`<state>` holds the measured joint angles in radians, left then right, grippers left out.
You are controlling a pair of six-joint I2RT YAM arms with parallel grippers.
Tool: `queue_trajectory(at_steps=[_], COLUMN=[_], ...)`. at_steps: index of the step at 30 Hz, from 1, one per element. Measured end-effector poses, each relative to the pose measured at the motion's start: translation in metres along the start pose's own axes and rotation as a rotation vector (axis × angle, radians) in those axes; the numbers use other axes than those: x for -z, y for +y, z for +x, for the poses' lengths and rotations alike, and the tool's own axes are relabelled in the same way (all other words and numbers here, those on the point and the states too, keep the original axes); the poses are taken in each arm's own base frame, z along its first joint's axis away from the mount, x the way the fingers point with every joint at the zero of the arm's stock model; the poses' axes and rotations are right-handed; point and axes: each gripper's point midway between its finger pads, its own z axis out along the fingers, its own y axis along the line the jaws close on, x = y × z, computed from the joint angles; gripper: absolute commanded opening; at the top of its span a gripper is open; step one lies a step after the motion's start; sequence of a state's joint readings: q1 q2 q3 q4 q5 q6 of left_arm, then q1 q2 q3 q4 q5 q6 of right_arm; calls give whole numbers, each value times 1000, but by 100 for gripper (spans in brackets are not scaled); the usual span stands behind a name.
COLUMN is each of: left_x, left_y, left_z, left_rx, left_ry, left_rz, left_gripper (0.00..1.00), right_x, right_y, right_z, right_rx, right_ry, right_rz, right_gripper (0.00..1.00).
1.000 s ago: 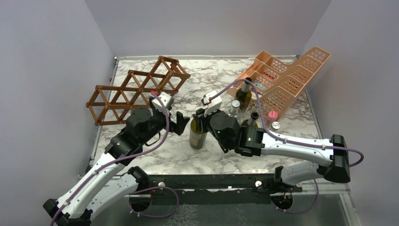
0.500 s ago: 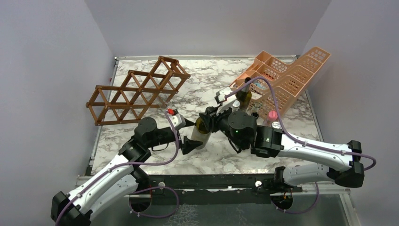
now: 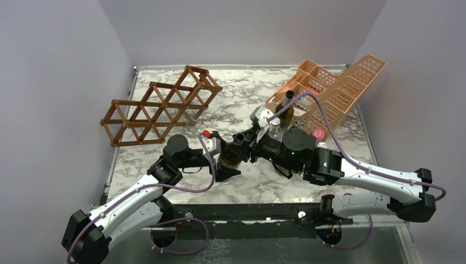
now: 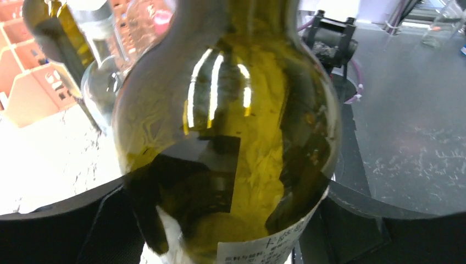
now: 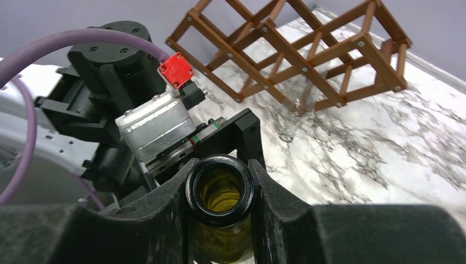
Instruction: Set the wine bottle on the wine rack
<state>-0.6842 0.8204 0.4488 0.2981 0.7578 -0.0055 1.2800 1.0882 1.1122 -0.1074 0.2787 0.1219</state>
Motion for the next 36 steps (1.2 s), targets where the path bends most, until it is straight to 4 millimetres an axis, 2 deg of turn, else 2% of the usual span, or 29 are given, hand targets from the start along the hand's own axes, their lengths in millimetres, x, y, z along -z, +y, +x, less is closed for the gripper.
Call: queue_trajectory(at_steps=[6, 11, 15, 16, 17, 18, 20, 22, 26, 31, 36], left_x=[7, 11, 11, 11, 12, 12, 12, 12, 10, 14, 20], left_y=[-15, -19, -18, -17, -17, -16, -15, -12, 3, 28, 46], left_z=[-18, -26, -26, -26, -26, -25, -23, -19, -18, -11, -1], left_rx=[-95, -134, -156, -163, -168, -179, -201, -234, -360, -526, -667], left_ry=[-62, -92, -91, -91, -90, -87, -77, -42, 29, 119, 208], left_rz=[52, 54, 48, 46, 44, 41, 41, 40, 20, -53, -98], left_gripper=[81, 67, 60, 49, 14, 0, 0, 0, 0, 0, 0], right_x=[10, 16, 16, 16, 16, 16, 17, 18, 25, 45, 54], right_y=[15, 21, 22, 22, 23, 23, 24, 24, 24, 16, 2], right_z=[-12, -18, -17, -17, -17, -16, -14, -10, -13, -33, -27], right_rx=[-7, 0, 12, 17, 21, 26, 38, 53, 31, -48, -90], right_ry=[-32, -46, -45, -44, -43, -42, -32, -18, -20, -74, -48], right_rz=[-96, -136, -145, -149, -153, -156, -164, -171, -174, -141, -67], right_gripper=[1, 1, 1, 2, 5, 10, 24, 42, 63, 72, 73])
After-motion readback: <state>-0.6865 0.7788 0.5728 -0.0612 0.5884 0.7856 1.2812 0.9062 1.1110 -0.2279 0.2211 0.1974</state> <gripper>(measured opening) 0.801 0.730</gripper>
